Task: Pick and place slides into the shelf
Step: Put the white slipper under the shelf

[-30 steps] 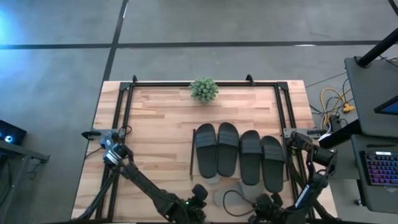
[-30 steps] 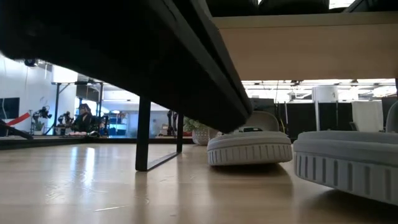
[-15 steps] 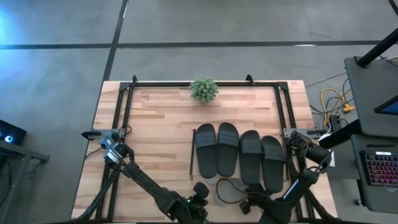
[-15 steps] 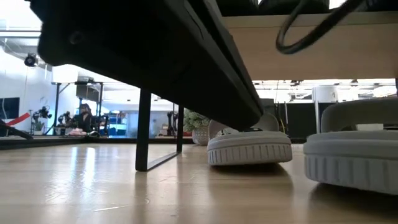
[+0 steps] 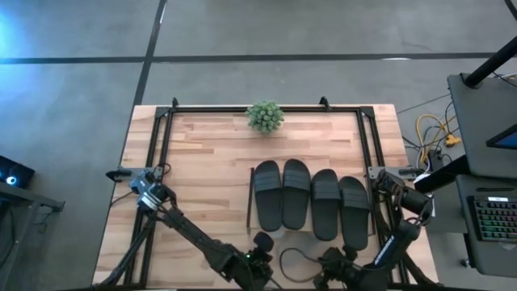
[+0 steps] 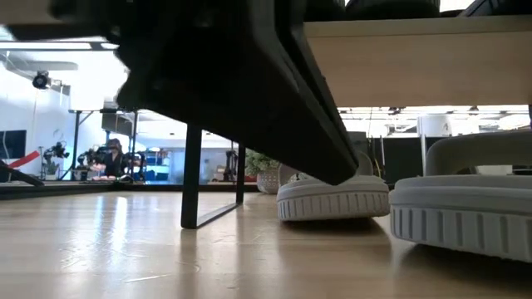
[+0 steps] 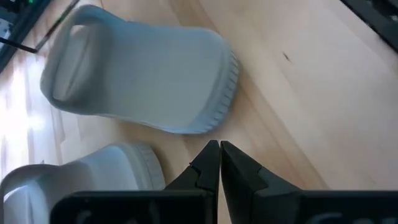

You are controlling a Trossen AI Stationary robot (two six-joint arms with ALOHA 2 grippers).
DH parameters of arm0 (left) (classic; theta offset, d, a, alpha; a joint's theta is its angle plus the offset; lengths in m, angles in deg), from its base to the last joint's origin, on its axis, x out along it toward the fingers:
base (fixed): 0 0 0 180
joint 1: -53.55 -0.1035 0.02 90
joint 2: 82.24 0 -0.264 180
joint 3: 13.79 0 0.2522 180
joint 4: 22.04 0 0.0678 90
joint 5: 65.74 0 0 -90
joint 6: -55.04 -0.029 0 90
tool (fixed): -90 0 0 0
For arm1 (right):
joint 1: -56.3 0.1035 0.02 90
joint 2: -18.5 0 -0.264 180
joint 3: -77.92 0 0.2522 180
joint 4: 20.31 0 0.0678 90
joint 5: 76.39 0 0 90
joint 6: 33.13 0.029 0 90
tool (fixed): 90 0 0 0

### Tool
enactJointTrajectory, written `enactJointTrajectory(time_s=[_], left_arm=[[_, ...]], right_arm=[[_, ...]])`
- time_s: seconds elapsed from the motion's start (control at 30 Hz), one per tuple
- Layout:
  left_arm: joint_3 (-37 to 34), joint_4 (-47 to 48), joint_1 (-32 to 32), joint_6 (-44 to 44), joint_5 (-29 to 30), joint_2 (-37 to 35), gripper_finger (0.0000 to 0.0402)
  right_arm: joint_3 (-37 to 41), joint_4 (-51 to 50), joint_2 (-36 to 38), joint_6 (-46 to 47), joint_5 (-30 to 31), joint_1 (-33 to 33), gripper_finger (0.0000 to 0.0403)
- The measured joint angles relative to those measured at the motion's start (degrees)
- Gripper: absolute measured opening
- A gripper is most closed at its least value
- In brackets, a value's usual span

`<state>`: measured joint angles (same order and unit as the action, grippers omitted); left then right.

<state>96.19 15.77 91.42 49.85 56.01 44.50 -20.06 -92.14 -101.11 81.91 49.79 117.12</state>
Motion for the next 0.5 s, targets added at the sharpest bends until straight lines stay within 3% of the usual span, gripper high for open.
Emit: enactJointTrajectory(time_s=[0.5], left_arm=[[0.2, -5.9, -3.5, -0.2, -0.5, 4.0, 0.0]], right_arm=[[-4.8, 0.2, 0.0, -4.6, -0.3, 0.7, 0.0013]])
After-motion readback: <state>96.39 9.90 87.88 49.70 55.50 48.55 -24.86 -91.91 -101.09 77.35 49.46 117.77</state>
